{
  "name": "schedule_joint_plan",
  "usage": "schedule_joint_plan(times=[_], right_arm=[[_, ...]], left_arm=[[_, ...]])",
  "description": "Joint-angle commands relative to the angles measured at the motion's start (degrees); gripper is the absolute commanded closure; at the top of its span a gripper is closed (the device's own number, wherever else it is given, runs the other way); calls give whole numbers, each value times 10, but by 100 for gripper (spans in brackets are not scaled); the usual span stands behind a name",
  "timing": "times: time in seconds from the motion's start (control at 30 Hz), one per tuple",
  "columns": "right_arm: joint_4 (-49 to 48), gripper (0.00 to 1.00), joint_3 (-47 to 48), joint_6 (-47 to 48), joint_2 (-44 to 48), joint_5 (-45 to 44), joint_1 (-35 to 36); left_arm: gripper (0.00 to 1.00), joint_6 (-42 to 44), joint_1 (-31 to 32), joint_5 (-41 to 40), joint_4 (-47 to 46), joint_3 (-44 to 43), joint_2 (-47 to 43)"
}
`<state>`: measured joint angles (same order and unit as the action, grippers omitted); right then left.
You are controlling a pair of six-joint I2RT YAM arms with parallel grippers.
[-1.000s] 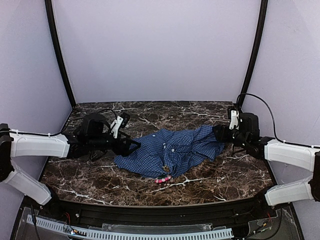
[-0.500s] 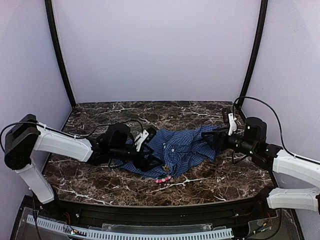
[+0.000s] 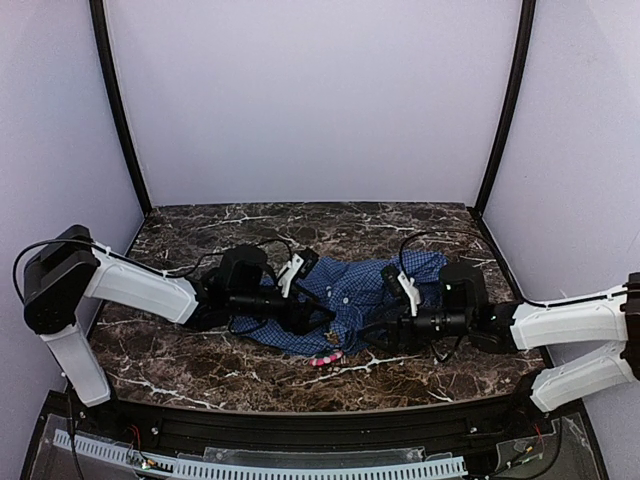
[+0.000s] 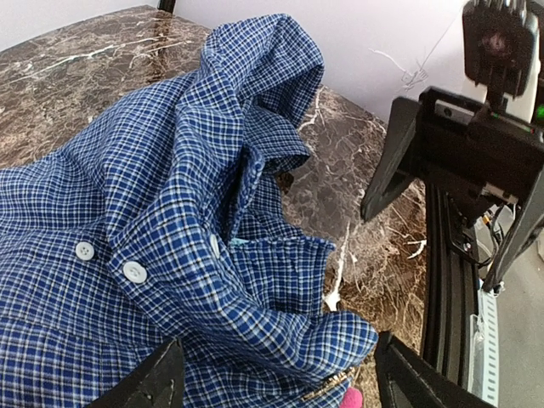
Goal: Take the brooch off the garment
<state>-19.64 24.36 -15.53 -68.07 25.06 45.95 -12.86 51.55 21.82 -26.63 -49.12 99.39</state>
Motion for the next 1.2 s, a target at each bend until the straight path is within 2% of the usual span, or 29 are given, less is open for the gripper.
schedule_joint_plan(times=[0.0,0.2,0.43,0.57,0.7,0.83,1.17], right_arm=[[-71,23,-4,-18,-69,7,25],[-112,34,16,-27,-146,-10,42],[-151,47,27,-28,-174,-13,43],[-164,61,41,-29,-192,-8,45],[-176,83,49,-30,-201,3,50],[-184,99,54,-22,-206,5,68],[-214,100,72,-33,-244,-12,95]], left_arm=[[27,-9,1,1,-8,-19,10],[29,1,2,-25,-5,-7,3],[30,1,5,-52,9,9,-10],[29,-7,9,-64,3,25,-23],[30,-21,12,-75,10,34,-38],[30,-50,15,-63,7,39,-45],[29,-59,16,-52,-3,47,-32]])
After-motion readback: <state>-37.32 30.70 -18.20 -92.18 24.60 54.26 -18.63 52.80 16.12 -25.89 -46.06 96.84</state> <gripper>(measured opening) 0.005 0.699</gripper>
